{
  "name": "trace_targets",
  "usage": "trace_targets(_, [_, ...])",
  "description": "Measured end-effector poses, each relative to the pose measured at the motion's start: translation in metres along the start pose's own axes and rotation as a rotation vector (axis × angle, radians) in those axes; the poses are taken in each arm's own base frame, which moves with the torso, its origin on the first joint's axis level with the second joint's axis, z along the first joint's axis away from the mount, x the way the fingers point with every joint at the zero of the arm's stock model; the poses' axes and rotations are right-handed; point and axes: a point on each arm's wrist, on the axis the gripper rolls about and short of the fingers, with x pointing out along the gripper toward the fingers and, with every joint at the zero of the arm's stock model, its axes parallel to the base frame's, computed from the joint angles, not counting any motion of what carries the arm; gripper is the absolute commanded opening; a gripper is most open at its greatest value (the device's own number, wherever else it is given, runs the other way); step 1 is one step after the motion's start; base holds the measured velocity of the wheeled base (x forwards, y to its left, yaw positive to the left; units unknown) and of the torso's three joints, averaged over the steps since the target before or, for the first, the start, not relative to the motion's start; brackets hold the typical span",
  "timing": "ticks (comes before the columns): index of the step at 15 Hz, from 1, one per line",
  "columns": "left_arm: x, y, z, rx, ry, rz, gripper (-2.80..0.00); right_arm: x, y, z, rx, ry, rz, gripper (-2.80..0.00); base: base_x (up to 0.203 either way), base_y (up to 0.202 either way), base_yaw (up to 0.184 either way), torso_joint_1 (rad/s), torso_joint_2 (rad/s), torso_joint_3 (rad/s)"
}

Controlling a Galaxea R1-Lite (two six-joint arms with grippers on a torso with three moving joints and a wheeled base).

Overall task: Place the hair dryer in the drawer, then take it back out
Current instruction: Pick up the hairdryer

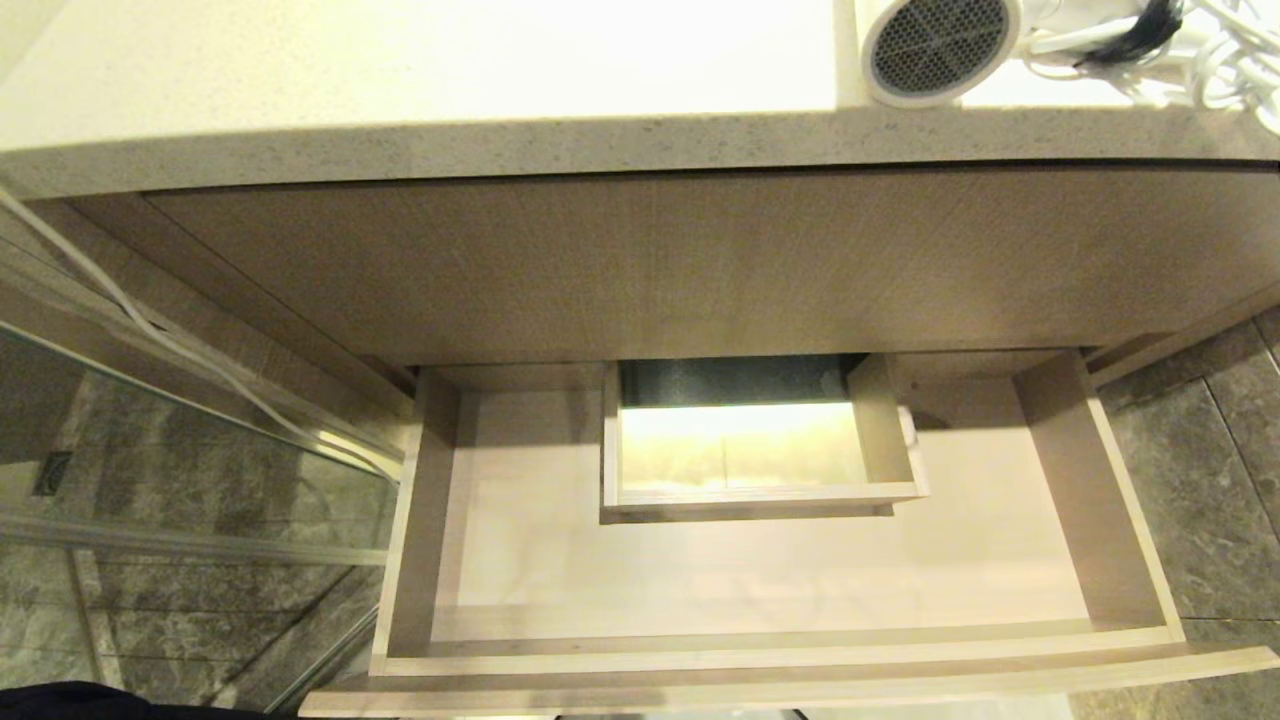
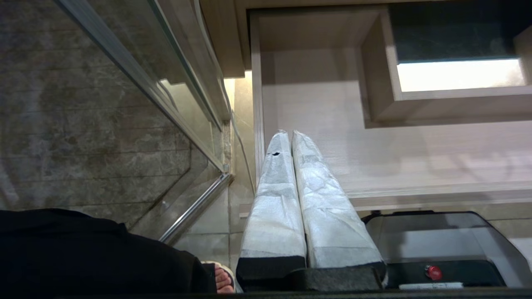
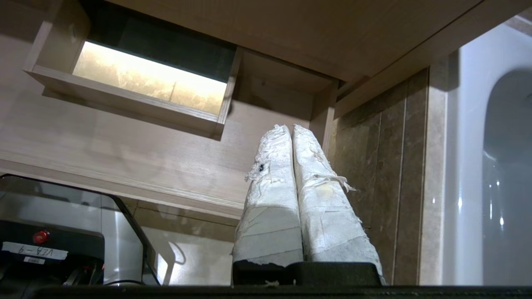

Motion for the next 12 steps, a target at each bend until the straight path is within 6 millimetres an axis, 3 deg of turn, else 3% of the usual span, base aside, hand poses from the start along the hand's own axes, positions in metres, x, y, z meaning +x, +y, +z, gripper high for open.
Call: trace_targets(12, [0.0000, 0.0000, 0.0000, 0.000, -0.001, 0.001, -2.80, -0.0070, -0.0007, 0.0001, 0.003, -0.048, -0.017, -2.80, 0.000, 0.000, 0.000, 0.293, -0.57, -0.275])
